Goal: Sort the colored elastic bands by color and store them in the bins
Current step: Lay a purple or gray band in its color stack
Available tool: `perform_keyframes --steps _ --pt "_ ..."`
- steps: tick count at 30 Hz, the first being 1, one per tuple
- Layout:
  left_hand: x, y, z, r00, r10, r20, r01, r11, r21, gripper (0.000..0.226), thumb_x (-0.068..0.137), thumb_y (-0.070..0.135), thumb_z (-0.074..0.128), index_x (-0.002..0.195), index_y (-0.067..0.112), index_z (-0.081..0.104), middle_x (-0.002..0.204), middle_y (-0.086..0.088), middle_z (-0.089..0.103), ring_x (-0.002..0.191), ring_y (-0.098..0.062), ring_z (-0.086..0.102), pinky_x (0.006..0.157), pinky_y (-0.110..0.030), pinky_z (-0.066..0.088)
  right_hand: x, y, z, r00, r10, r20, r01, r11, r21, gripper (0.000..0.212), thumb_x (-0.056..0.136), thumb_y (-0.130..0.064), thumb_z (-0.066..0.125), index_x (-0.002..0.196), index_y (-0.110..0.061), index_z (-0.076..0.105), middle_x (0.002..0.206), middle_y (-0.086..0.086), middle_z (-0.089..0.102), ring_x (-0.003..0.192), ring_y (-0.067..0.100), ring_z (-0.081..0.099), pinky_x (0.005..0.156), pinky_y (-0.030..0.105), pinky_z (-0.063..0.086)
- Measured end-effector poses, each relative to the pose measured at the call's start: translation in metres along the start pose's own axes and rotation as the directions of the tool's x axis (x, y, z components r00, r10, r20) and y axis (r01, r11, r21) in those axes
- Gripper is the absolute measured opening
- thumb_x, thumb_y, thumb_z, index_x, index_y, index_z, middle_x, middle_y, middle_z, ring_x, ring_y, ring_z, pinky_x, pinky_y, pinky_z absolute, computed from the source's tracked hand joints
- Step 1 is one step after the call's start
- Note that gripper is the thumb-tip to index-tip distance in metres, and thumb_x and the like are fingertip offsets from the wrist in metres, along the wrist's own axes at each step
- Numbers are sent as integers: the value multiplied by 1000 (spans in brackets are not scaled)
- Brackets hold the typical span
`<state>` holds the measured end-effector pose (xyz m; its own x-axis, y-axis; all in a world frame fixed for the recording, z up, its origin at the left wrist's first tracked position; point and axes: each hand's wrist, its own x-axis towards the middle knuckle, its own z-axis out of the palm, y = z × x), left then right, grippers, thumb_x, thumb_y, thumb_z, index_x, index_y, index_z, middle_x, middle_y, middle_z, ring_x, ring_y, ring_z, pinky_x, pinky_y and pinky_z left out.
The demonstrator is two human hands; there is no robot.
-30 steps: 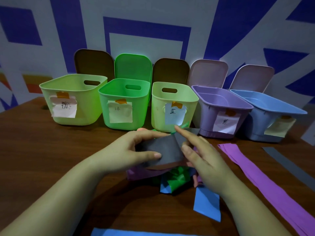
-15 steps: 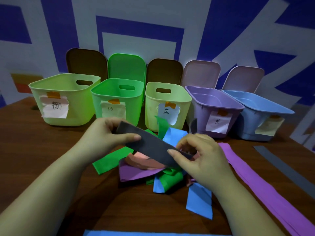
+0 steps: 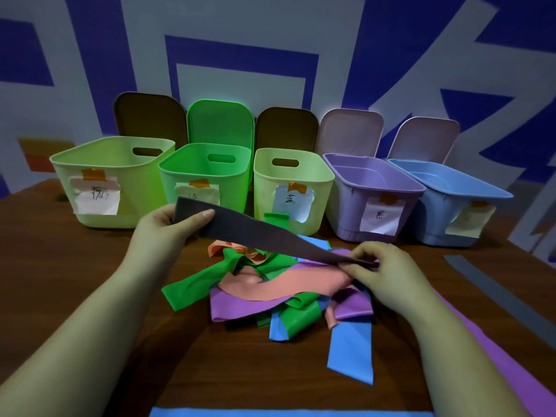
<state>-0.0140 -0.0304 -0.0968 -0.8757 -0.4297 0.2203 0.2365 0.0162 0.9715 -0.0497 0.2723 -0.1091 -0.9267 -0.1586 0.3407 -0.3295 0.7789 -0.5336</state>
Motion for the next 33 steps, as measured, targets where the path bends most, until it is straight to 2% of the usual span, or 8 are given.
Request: perform_keyframes --steps 4,8,15,19,22,26,30,33 --pt "6 -4 -2 997 -55 -53 51 997 -65 11 80 18 69 90 16 65 90 -7 68 84 -18 60 73 -26 47 1 2 -3 995 67 -78 -57 992 114 8 83 -23 69 80 -23 62 79 -8 63 76 10 56 62 21 42" --pt "9 -5 -5 992 -114 -54 105 984 -145 13 81 18 69 93 16 65 96 -8 68 87 -18 62 79 -28 49 -2 -6 -7 982 119 -148 -48 910 412 7 84 -17 68 88 -18 62 81 -12 64 71 -4 60 57 4 43" --pt "8 3 -1 971 -236 25 232 920 -315 4 89 11 58 92 14 59 92 -6 63 81 -12 62 52 -14 53 -9 -30 -14 947 236 -218 27 618 785 16 83 -10 65 87 -25 62 86 -8 68 74 -2 67 67 12 54" --pt "6 7 0 947 -312 76 316 864 -392 4 92 9 54 92 11 57 88 -10 63 65 -12 69 51 -18 55 -2 -37 -36 967 170 -192 44 627 778 18 78 -16 68 94 -23 64 95 -4 72 86 6 69 74 16 56" --pt "4 10 0 953 -288 96 302 875 -377 4 93 8 52 92 10 56 69 -6 66 48 -6 65 47 -16 53 3 -37 -49 993 90 -80 5 634 773 47 60 -36 81 100 -16 65 90 2 75 81 9 71 68 17 56" --pt "2 13 2 964 -228 134 260 916 -307 10 95 5 48 88 8 55 41 2 57 35 -1 54 44 -12 49 -4 -32 -51 993 108 -36 -52 710 702 15 81 2 65 91 -7 59 68 2 72 56 6 66 49 13 49" --pt "2 7 -1 980 -126 151 132 991 -30 7 91 8 57 85 8 61 64 -6 65 47 -6 57 46 -15 48 -25 -24 -49 989 147 -2 -118 801 587 32 80 5 66 106 -12 56 83 7 71 64 10 68 51 16 52" --pt "1 -2 -2 984 -43 171 -16 943 331 2 86 11 65 86 13 66 85 -14 69 72 -21 64 67 -35 56 -42 -18 -41 992 126 -1 -113 891 440 42 80 3 69 107 -25 56 94 3 68 72 13 69 56 25 57"
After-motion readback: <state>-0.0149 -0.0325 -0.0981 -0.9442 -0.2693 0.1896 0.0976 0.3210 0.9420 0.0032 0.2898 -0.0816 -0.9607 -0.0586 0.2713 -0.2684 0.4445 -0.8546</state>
